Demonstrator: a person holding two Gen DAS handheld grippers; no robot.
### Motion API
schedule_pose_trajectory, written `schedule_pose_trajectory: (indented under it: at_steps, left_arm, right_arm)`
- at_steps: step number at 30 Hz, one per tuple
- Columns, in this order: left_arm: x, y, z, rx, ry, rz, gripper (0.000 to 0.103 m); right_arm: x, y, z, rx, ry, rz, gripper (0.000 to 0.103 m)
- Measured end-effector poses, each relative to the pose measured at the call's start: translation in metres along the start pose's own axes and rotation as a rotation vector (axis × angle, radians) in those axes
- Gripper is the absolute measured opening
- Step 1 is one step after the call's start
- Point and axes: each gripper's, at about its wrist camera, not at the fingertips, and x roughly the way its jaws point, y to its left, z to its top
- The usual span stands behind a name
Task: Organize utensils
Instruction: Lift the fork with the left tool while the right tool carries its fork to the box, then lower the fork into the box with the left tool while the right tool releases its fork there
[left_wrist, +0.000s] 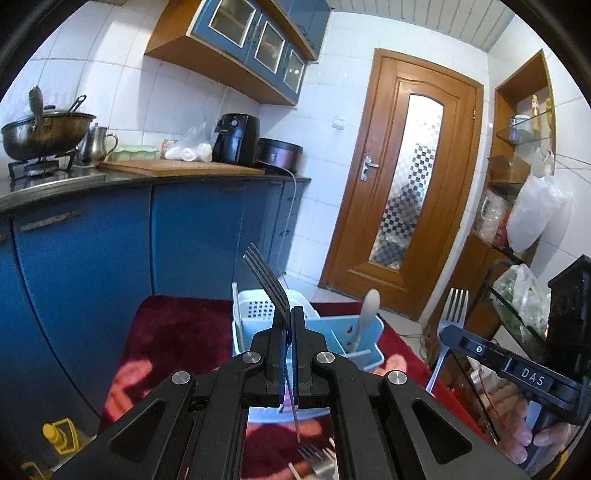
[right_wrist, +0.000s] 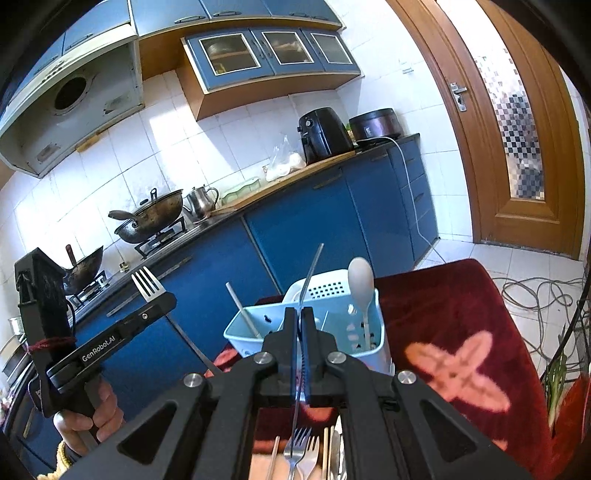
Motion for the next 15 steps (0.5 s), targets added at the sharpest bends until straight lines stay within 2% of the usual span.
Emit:
schedule_pose_trajectory:
  at_steps: [7, 15]
  left_arm:
    - [0.015, 0.000, 0.018, 0.006, -0.019, 0.012, 0.001]
    - [0.026, -0.005, 0.044, 0.059, -0.081, 0.047, 0.001]
  right_arm:
    - [0.009, -0.001, 0.018, -0.017, -0.028, -0.009, 0.004]
    - [0.021, -0.002, 0.043, -0.049, -0.080, -0.050, 0.004]
